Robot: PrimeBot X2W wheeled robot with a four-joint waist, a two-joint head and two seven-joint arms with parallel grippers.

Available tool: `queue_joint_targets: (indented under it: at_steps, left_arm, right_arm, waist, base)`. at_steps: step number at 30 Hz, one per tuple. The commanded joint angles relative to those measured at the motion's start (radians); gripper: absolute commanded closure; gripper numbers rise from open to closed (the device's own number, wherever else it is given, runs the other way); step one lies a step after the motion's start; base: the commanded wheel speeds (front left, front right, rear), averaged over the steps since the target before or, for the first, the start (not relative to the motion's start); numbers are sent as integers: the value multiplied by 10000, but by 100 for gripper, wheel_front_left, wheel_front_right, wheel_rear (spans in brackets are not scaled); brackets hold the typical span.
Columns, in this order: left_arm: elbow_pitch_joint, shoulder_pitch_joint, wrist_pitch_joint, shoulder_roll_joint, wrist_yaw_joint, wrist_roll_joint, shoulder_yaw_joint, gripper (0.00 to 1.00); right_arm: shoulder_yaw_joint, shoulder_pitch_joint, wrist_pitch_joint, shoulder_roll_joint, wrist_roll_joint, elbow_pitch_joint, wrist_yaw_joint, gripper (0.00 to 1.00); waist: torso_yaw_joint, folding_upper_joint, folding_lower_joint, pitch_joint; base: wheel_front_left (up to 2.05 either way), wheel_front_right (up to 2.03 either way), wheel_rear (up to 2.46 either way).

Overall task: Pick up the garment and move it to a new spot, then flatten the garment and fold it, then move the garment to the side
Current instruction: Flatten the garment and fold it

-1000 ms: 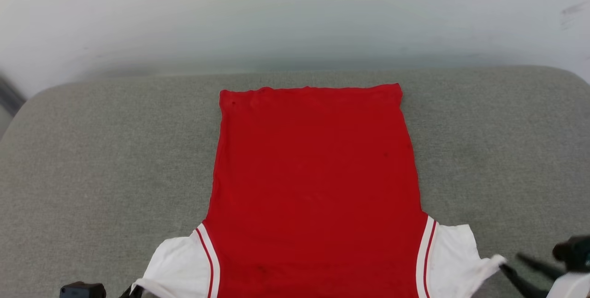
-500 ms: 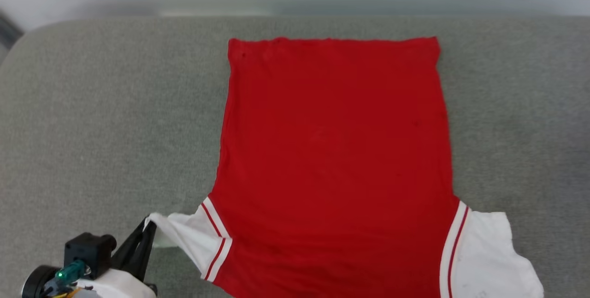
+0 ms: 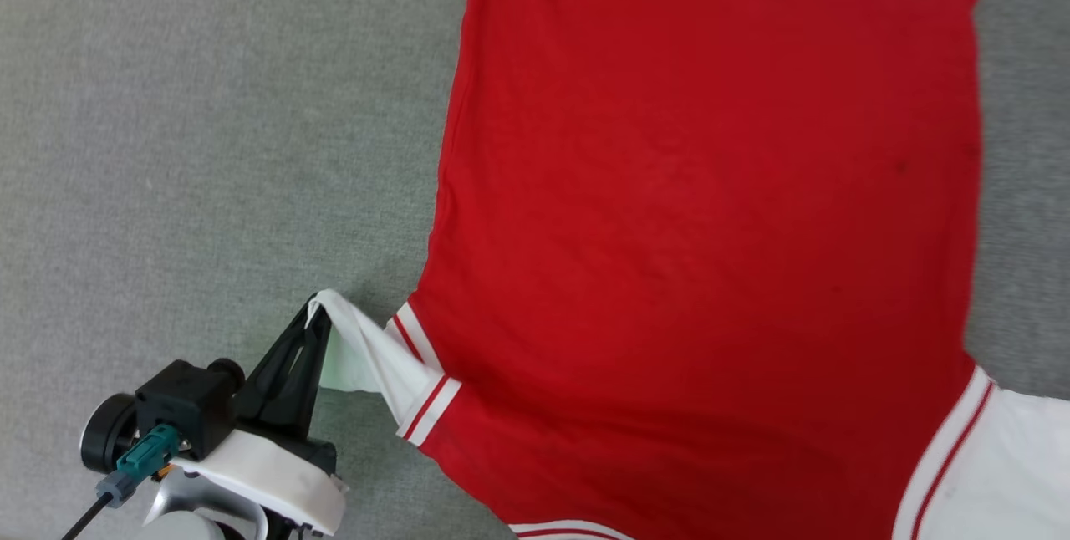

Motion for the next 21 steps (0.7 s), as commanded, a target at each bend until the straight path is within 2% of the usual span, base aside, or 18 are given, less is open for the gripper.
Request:
queue_joint_targets:
  at_steps: [1, 4, 7, 12, 18, 19, 20, 21]
  left_arm:
    - [-103, -186, -49, -149, -14, 139, 95, 100]
    - [-158, -276, -47, -349, -69, 359, 145, 100]
    - [-180, -363, -47, -516, -164, 535, 200, 100]
    - [-280, -365, -47, -731, -251, 811, 352, 100]
    - [-343, -219, -40, -897, -255, 989, 524, 100]
    - [-320, -209, -40, -903, -271, 988, 546, 100]
    - [-324, -210, -40, -919, -285, 1017, 580, 100]
    - [-324, -187, -40, -960, -310, 1001, 620, 100]
  right_arm:
    - [-6, -684, 771, 182, 165, 429, -7, 0]
    - [126, -1244, 1702, 407, -149, 1138, -7, 0]
    - [-61, -1560, 2153, 751, -446, 1830, -5, 0]
    - [-302, -1100, 2100, 1215, -775, 2657, -5, 0]
    - [188, 188, 1918, 1291, -793, 2968, -5, 0]
    - [253, 254, 1899, 1275, -764, 2947, -4, 19]
    - [264, 225, 1787, 1234, -761, 2870, -4, 100]
    - [270, 148, 1631, 1190, -792, 2794, -4, 100]
  waist:
    - [560, 0, -3, 741]
    - [796, 0, -3, 1140]
    - [1026, 0, -3, 1508]
    - [1266, 0, -3, 1937]
    - [1264, 0, -3, 2005]
    - [1241, 0, -3, 1965]
    - [1214, 0, -3, 1921]
    - [1178, 0, -3, 1847]
  base:
    - [0, 0, 0]
    - [0, 0, 0]
    - [0, 0, 0]
    - [0, 0, 0]
    - [0, 0, 0]
    - [0, 0, 0]
    - [0, 0, 0]
    - [0, 0, 0]
